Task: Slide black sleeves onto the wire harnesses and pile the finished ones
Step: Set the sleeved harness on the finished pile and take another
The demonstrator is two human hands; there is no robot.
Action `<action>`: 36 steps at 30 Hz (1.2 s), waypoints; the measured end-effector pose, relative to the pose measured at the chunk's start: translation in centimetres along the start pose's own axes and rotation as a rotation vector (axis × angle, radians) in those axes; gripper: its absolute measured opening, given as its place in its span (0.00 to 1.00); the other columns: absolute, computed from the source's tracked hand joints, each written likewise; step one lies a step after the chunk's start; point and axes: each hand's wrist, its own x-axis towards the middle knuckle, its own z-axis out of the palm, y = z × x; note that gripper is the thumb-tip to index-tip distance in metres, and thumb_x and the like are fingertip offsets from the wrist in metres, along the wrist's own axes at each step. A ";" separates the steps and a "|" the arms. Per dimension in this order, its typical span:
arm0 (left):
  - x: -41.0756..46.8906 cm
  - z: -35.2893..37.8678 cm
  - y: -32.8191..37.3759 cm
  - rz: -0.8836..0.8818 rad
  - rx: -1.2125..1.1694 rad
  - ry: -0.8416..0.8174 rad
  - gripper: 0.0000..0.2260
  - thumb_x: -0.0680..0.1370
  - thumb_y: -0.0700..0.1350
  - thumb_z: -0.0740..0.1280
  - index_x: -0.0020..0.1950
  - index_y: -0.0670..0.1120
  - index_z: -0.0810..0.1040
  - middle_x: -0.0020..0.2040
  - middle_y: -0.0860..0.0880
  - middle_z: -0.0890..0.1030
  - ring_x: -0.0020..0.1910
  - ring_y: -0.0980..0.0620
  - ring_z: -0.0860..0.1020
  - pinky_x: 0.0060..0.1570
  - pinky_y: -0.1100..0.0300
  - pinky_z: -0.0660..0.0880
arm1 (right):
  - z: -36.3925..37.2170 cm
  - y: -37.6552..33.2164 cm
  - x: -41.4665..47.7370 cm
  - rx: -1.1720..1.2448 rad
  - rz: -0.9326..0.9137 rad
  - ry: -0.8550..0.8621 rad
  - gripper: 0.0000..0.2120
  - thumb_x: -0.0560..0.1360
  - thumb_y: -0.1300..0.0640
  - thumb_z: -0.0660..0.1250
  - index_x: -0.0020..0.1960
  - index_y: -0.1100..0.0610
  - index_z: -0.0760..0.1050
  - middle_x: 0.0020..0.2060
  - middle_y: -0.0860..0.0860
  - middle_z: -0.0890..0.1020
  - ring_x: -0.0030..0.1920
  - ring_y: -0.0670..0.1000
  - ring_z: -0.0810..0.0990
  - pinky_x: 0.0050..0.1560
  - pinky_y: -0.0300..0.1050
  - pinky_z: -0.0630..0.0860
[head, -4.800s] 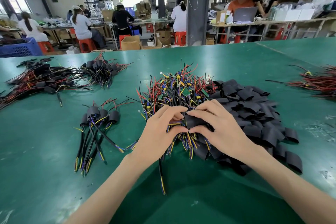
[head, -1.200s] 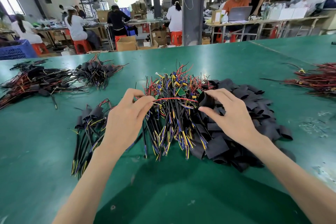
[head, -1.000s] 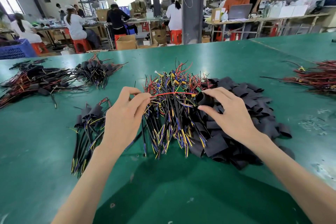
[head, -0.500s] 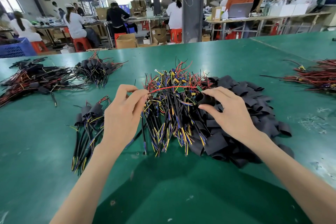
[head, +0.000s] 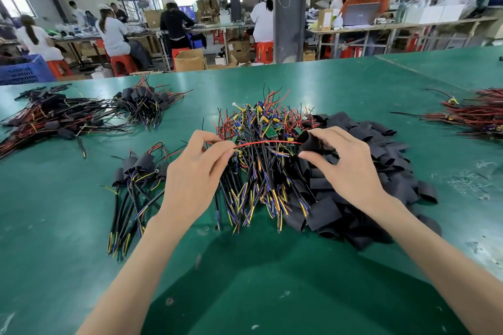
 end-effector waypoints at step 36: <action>-0.2 0.1 -0.1 -0.024 -0.001 0.030 0.08 0.78 0.46 0.65 0.51 0.47 0.82 0.48 0.48 0.77 0.33 0.55 0.69 0.31 0.58 0.73 | -0.1 -0.6 0.1 0.113 0.050 0.034 0.18 0.69 0.55 0.74 0.57 0.60 0.78 0.47 0.48 0.80 0.47 0.42 0.76 0.54 0.33 0.71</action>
